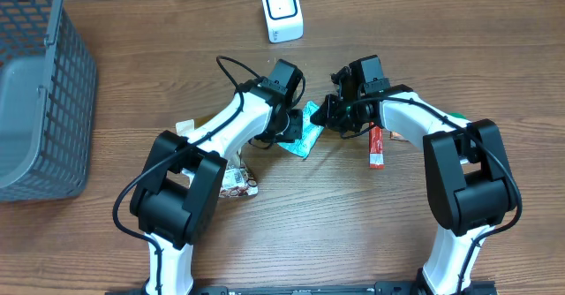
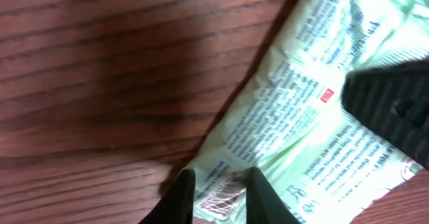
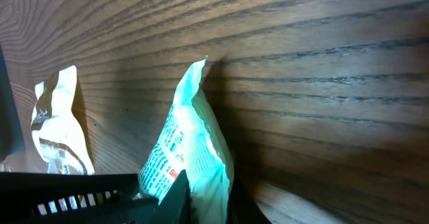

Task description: Scan the item barcode

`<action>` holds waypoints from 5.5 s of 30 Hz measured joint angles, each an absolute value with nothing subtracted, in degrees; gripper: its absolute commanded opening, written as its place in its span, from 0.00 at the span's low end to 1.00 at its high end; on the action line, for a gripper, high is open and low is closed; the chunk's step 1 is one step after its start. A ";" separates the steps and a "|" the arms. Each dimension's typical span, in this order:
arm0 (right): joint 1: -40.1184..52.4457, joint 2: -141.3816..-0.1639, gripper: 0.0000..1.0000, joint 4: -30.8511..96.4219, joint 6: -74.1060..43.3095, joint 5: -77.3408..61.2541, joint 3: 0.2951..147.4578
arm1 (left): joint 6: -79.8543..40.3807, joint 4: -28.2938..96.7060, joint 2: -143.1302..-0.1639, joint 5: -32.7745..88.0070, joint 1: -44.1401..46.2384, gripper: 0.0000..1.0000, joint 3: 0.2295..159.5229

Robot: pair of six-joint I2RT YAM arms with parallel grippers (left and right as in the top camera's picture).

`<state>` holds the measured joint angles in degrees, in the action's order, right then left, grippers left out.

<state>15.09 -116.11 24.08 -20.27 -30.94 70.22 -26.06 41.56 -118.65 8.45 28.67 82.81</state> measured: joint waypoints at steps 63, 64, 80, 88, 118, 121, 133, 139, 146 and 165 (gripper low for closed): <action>26.06 -108.77 0.03 1.96 34.83 7.94 102.80 | -13.91 61.30 -119.35 4.03 -9.74 1.00 103.44; 25.96 -110.24 0.03 -0.27 35.51 8.40 102.80 | -13.91 61.30 -119.35 4.03 -9.74 1.00 103.44; 25.87 -135.79 0.03 -32.95 49.63 10.28 102.78 | -13.91 61.28 -119.35 4.01 -9.74 1.00 103.44; 25.87 -139.61 0.04 -34.74 52.21 10.55 102.78 | -13.91 61.28 -119.35 4.01 -9.74 1.00 103.44; 25.17 -142.28 0.04 -38.94 46.72 15.38 102.78 | -13.91 61.28 -119.35 4.01 -9.74 1.00 103.44; 25.28 -142.58 0.04 -38.39 44.53 15.57 102.78 | -13.91 61.30 -119.35 4.01 -9.74 1.00 103.44; 26.52 -143.98 0.04 -37.39 43.48 18.13 102.85 | -13.91 61.30 -119.35 4.01 -9.74 1.00 103.44; 27.53 -143.98 0.04 -36.64 44.31 18.85 102.85 | -13.89 61.30 -119.35 4.01 -9.74 1.00 103.44; 27.97 -143.98 0.04 -32.75 44.82 18.87 103.61 | -13.91 61.30 -119.35 4.01 -9.74 1.00 103.44; 29.02 -142.63 0.04 -29.54 40.03 20.43 103.77 | -13.91 61.28 -119.35 4.01 -9.74 1.00 103.44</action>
